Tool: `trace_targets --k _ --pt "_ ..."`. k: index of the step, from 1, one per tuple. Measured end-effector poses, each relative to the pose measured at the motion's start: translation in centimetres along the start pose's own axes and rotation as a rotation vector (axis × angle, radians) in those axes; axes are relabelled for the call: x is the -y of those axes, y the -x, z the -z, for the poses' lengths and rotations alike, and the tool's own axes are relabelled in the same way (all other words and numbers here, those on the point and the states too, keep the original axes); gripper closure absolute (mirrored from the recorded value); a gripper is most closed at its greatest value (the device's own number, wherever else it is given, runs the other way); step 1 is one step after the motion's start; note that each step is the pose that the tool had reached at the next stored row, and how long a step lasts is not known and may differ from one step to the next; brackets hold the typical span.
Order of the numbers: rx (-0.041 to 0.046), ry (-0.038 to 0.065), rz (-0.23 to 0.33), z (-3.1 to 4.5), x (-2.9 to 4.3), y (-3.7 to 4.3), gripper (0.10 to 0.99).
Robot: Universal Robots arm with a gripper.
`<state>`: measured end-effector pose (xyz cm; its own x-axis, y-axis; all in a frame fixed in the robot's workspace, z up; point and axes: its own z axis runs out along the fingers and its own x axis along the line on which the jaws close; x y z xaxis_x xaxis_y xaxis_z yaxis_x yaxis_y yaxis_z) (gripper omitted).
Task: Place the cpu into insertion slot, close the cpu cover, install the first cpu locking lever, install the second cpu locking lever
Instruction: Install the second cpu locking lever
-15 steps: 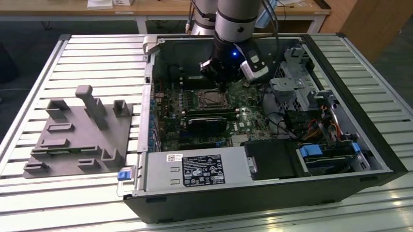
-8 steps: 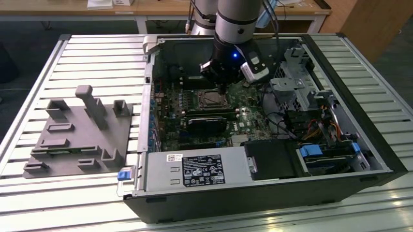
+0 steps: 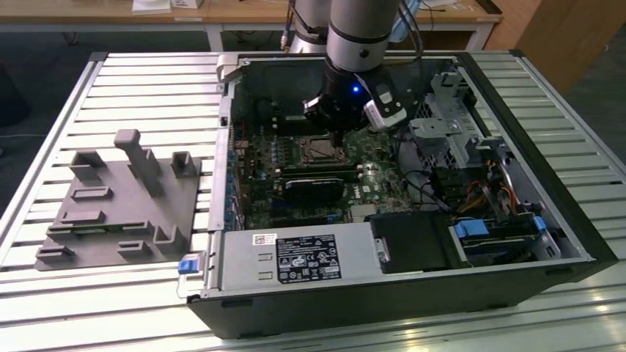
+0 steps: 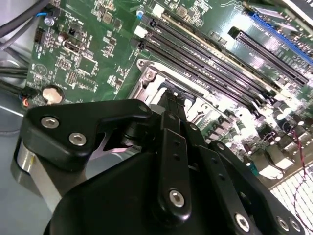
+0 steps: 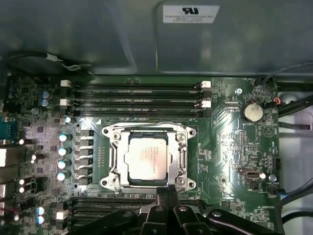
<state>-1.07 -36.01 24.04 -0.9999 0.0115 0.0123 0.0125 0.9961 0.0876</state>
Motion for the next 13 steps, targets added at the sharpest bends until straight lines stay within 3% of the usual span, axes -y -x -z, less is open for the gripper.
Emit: trace_targets --k 4,13 --pt "-0.0014 0.000 0.000 -0.60 0.20 -0.03 0.980" --pt "-0.0015 0.000 0.000 -0.75 1.40 -0.96 0.980"
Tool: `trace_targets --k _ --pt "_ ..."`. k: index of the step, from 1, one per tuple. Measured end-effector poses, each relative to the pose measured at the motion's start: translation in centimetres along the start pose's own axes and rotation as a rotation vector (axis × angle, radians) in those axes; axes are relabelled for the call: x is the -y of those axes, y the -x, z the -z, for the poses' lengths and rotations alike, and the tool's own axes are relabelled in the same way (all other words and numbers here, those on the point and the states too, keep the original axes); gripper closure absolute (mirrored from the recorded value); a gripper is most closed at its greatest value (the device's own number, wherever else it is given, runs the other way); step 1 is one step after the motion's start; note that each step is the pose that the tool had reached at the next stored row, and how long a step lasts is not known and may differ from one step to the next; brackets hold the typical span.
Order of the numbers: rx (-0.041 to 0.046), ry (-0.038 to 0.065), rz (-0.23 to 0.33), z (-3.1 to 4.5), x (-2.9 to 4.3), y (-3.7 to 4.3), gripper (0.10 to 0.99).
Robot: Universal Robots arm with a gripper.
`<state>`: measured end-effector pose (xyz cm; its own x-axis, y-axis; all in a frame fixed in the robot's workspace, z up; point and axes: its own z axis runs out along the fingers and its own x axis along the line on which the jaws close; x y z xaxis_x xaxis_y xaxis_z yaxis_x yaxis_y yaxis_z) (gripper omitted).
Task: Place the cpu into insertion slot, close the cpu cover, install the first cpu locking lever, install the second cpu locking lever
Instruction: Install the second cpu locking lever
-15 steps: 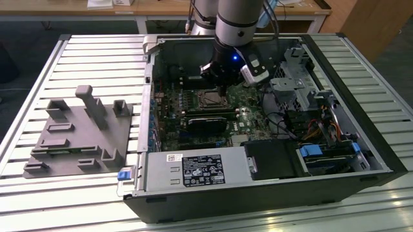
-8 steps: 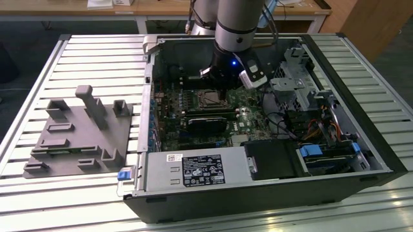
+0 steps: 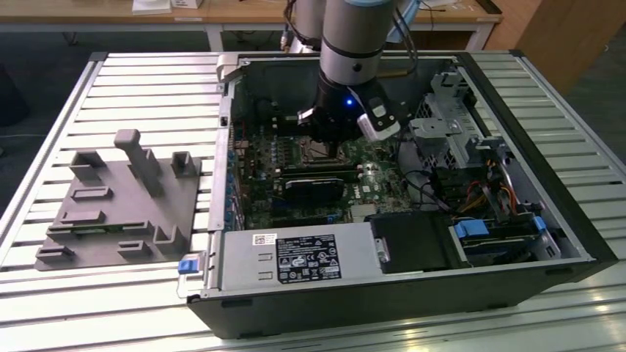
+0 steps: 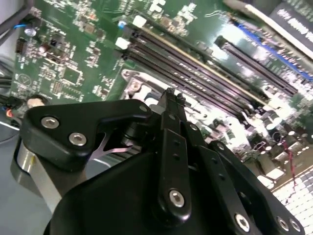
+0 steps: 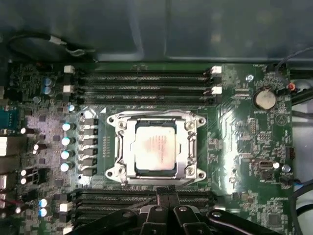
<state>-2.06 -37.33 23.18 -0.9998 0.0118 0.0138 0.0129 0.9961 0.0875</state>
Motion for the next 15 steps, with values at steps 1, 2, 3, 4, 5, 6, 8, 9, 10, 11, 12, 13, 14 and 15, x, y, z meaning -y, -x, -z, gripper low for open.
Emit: trace_targets --k 1,2,3,4,5,6,8,9,10,11,12,13,14,15 --pt "0.0001 0.000 0.000 -0.01 0.08 -0.27 0.980" --pt "0.0000 0.000 0.000 -0.01 0.12 -0.68 0.980" --pt "0.0001 0.000 0.000 -0.02 0.12 -1.13 0.980" --pt "0.0002 0.001 0.000 -0.03 0.13 -1.40 0.980" --pt "0.0002 0.001 0.000 -0.05 0.13 -1.61 0.980" --pt "0.0002 0.001 0.000 -0.08 0.13 -1.74 0.980" --pt "-0.0004 0.001 0.000 -0.27 0.15 -1.75 0.980" --pt "-0.0006 0.001 0.000 -0.42 0.17 -1.75 0.980" --pt "-0.0007 0.001 0.000 -0.60 0.18 -1.76 0.980" --pt "-0.0009 0.001 0.000 -0.78 0.20 -1.77 0.980" --pt "-0.0009 0.001 0.000 -0.94 0.21 -1.81 0.980" --pt "-0.0008 0.001 0.000 -1.07 0.23 -1.87 0.980" --pt "-0.0010 0.002 0.000 -1.12 0.26 -2.04 0.980" --pt "-0.0010 0.004 0.000 -1.14 0.31 -2.24 0.980"
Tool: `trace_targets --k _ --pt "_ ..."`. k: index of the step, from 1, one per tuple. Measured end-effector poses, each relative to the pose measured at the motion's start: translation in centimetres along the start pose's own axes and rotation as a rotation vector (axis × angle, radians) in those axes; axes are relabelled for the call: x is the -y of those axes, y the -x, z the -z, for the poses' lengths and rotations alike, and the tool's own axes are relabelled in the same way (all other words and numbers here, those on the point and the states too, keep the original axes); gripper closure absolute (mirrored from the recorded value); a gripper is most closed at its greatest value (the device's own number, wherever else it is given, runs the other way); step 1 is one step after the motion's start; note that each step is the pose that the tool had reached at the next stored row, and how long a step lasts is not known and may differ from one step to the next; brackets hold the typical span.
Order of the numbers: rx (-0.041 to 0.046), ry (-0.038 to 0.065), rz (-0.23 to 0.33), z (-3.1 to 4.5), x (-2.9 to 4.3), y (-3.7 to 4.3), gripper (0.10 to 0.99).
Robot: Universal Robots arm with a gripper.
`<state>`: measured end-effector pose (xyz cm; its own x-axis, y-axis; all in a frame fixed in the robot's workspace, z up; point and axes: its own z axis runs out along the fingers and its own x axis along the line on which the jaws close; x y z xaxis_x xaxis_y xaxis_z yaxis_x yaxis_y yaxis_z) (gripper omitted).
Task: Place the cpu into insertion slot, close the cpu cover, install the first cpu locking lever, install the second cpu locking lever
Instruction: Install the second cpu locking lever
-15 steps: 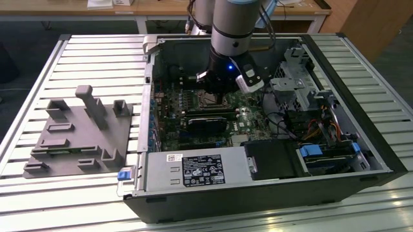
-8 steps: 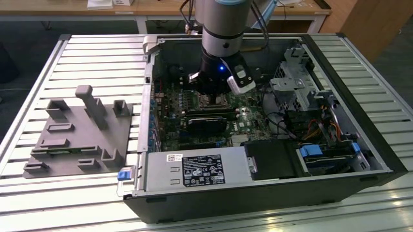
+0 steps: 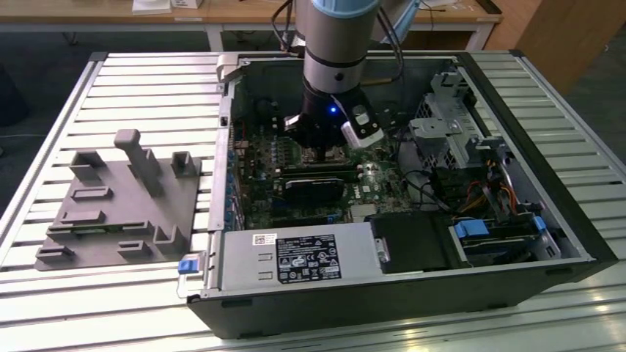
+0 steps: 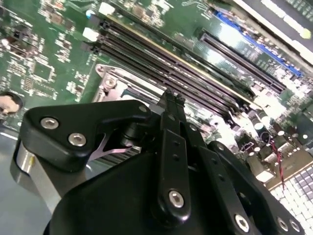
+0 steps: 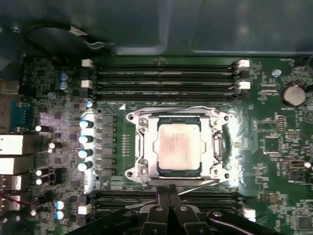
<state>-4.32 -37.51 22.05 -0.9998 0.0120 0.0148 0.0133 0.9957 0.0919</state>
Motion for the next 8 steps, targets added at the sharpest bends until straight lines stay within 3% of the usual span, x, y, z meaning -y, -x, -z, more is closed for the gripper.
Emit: trace_targets --k 8 --pt "-0.0003 0.030 0.000 -0.03 0.52 -1.18 0.980"
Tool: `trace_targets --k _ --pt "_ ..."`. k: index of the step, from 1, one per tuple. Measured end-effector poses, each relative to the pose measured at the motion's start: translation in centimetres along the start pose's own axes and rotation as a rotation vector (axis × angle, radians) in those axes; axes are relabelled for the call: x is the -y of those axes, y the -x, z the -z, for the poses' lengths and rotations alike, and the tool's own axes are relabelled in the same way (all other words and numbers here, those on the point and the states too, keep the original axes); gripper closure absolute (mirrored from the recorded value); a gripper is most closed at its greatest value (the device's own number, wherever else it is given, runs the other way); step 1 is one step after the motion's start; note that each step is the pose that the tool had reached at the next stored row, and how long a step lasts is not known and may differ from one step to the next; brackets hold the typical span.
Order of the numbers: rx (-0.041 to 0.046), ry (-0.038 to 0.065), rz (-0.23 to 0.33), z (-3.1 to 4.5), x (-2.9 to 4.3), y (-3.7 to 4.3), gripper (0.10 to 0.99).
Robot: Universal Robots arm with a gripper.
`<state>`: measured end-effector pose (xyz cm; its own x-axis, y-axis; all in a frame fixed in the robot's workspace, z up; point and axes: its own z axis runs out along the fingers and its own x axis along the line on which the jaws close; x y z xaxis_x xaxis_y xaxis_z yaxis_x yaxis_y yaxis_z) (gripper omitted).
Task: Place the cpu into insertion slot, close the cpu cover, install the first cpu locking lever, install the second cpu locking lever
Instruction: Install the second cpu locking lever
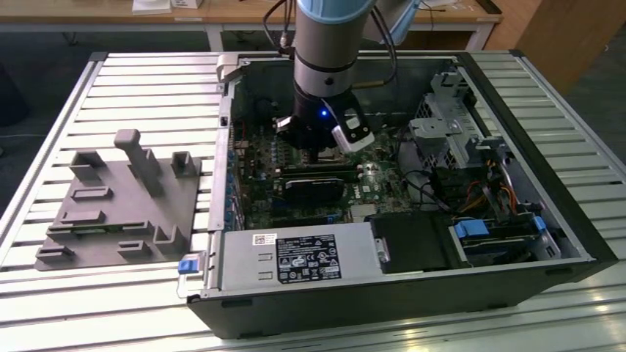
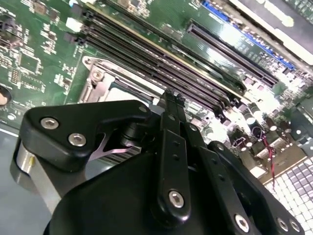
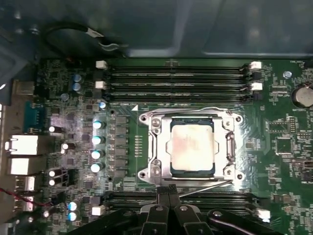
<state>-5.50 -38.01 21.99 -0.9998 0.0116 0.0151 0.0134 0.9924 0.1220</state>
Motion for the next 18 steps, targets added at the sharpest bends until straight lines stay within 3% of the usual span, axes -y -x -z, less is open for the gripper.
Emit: trace_targets --k 5,9,16,18 --pt "0.0000 0.004 0.000 -0.09 0.06 -0.14 0.980" --pt "0.0000 0.010 0.000 -0.23 0.52 -0.13 0.980" --pt "-0.0009 0.066 0.001 -0.24 1.40 -0.31 0.980" --pt "-0.0010 0.077 0.001 -0.24 1.69 -0.36 0.980"
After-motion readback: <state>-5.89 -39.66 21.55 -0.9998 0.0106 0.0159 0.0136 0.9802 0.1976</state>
